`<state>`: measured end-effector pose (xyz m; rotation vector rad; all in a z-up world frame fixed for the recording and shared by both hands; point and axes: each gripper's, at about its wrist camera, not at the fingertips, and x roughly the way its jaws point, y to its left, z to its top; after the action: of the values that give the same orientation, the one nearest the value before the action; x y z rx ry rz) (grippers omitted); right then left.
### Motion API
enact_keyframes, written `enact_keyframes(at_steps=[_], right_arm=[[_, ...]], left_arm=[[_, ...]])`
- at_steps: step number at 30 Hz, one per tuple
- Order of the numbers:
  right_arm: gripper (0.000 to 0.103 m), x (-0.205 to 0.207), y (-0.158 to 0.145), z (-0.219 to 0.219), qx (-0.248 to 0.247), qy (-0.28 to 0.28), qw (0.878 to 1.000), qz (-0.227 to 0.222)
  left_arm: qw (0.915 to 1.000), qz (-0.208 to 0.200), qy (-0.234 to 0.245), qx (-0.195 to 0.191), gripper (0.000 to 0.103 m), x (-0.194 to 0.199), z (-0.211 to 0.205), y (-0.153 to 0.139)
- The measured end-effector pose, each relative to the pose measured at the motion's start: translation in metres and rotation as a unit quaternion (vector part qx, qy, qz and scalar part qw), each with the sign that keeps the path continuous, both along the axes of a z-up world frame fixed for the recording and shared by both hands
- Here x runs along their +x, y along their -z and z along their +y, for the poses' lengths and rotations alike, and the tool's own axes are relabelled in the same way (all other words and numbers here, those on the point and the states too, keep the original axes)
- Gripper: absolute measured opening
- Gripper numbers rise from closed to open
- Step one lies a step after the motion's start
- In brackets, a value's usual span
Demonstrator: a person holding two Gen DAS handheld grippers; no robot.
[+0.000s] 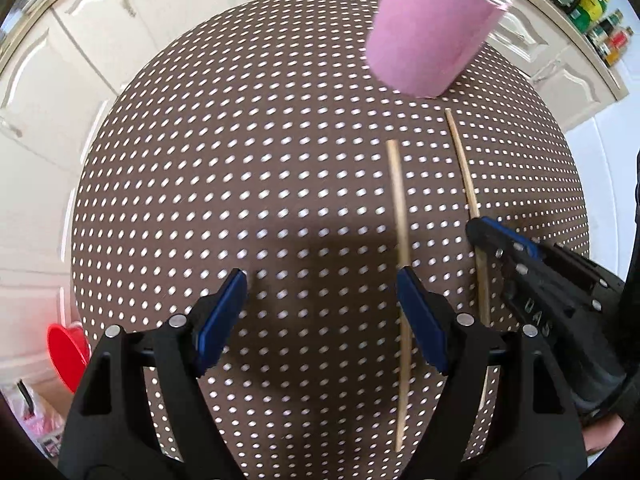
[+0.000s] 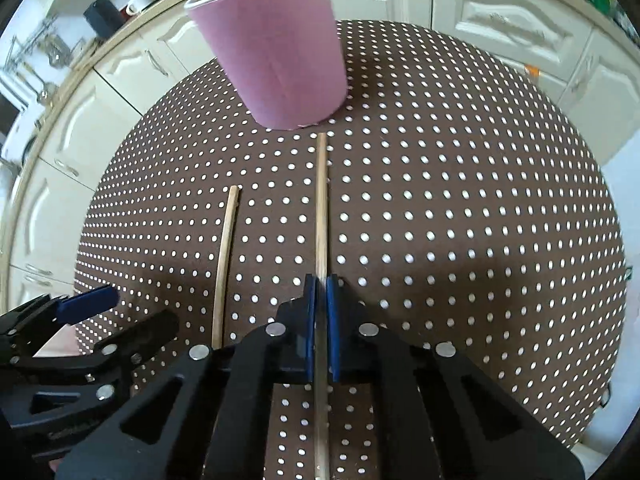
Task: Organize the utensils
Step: 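Close the right gripper on one of the last loose chopsticks, then grasp the last chopstick with the left gripper while the right gripper holds its chopstick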
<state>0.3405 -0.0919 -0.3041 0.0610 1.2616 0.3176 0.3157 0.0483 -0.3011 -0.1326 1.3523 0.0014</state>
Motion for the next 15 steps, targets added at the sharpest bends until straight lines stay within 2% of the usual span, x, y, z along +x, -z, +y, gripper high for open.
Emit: enact_keyframes(at_steps=[7, 12, 15], right_arm=[[0.004, -0.007, 0.007, -0.048, 0.08, 0.028, 0.996, 0.02], [0.004, -0.006, 0.004, -0.062, 0.107, 0.042, 0.993, 0.03], [0.004, -0.012, -0.003, -0.067, 0.118, 0.05, 0.991, 0.039]], left_arm=[[0.9998, 0.009, 0.014, 0.012, 0.076, 0.027, -0.03, 0.007], [0.9992, 0.038, -0.006, -0.009, 0.076, 0.041, -0.032, 0.021], [0.9989, 0.045, -0.008, 0.004, 0.075, 0.048, -0.047, 0.03]])
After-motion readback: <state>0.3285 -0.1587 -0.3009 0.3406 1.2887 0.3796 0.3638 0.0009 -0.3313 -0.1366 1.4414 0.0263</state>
